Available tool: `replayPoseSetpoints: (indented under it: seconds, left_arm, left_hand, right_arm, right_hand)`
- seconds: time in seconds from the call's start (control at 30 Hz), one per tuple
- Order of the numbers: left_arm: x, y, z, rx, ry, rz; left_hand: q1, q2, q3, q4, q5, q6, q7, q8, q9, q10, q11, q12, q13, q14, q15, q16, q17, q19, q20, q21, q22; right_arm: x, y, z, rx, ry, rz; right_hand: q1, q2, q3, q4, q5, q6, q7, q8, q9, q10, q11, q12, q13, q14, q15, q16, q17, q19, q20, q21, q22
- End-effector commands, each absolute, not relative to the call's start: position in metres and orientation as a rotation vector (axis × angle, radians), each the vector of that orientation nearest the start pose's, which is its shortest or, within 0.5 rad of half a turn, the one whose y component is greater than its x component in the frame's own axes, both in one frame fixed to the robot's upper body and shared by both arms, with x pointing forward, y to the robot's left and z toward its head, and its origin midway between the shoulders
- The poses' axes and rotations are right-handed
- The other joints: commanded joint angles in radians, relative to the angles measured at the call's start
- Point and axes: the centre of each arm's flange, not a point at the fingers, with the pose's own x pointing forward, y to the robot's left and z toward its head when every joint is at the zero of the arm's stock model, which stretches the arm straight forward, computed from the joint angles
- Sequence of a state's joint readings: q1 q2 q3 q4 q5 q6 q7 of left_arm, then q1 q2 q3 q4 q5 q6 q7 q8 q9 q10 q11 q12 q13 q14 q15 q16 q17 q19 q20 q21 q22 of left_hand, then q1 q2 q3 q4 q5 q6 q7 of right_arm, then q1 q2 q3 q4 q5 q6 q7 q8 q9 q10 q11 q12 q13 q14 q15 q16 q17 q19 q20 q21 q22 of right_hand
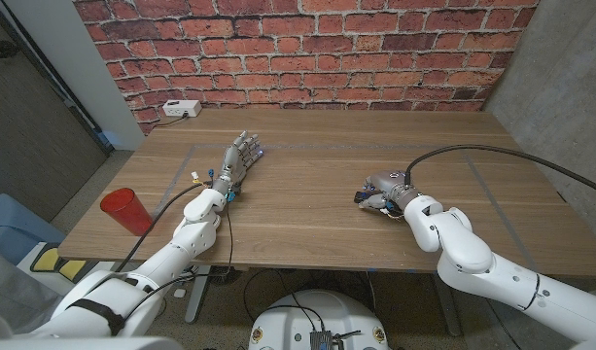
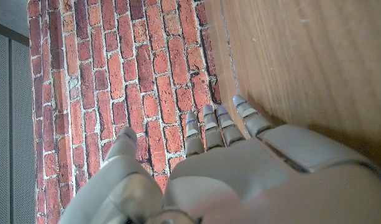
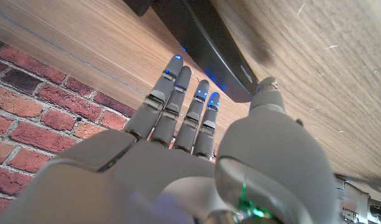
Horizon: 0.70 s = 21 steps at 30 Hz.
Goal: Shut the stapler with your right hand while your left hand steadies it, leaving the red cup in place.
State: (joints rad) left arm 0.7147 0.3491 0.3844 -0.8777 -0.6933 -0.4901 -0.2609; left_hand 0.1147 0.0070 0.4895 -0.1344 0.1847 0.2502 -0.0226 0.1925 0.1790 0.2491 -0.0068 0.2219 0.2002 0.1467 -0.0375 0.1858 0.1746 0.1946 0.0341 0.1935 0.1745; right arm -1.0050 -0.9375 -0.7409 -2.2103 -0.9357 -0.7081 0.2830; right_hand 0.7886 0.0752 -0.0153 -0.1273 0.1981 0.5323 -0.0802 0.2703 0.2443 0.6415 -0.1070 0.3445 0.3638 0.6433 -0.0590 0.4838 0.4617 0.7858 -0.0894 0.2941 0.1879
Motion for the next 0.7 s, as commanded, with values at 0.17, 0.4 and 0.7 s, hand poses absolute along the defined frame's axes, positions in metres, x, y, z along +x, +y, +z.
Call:
replayPoseSetpoints:
  seconds: [0.17,0.4,0.7]
  left_arm:
    - [0.6921,0.2856,-0.0741,-0.123,-0.581,-0.266]
    - [0.6922,0.2859,-0.0743,-0.122,-0.58,-0.266]
    - [0.692,0.2867,-0.0749,-0.125,-0.581,-0.266]
  left_hand:
    - [-0.007,0.001,0.0,0.002,-0.001,0.014,0.001,0.001,0.004,0.011,0.0,0.004,0.002,0.008,-0.018,0.003,0.004,0.008,0.001,0.004,0.002]
    - [-0.009,0.001,-0.001,0.003,-0.001,0.012,0.0,0.0,0.004,0.012,0.0,0.004,0.002,0.009,-0.018,0.003,0.004,0.009,0.0,0.004,0.002]
    - [-0.01,0.001,-0.001,0.003,-0.001,0.012,0.002,-0.001,0.004,0.013,0.0,0.004,0.002,0.01,-0.019,0.003,0.004,0.01,0.0,0.004,0.002]
  right_arm:
    - [0.5207,-0.1929,-0.0773,-1.722,-0.27,-0.032]
    - [0.5215,-0.1911,-0.0775,-1.727,-0.268,-0.032]
    - [0.5225,-0.1876,-0.0799,-1.735,-0.267,-0.021]
  right_hand:
    - [0.014,0.004,0.004,-0.002,-0.004,-0.003,-0.016,0.004,0.018,-0.01,-0.005,0.012,0.016,-0.015,-0.165,-0.013,0.014,0.025,-0.004,0.006,0.004]
    - [0.034,0.022,0.019,-0.008,-0.004,-0.003,-0.007,0.005,0.029,-0.001,-0.002,0.026,0.026,0.01,-0.17,-0.004,0.027,0.054,-0.019,0.019,0.006]
    - [0.072,0.042,0.042,-0.021,-0.007,0.029,-0.004,0.019,0.041,0.026,-0.008,0.046,0.036,0.042,-0.171,-0.004,0.033,0.072,-0.031,0.028,0.007]
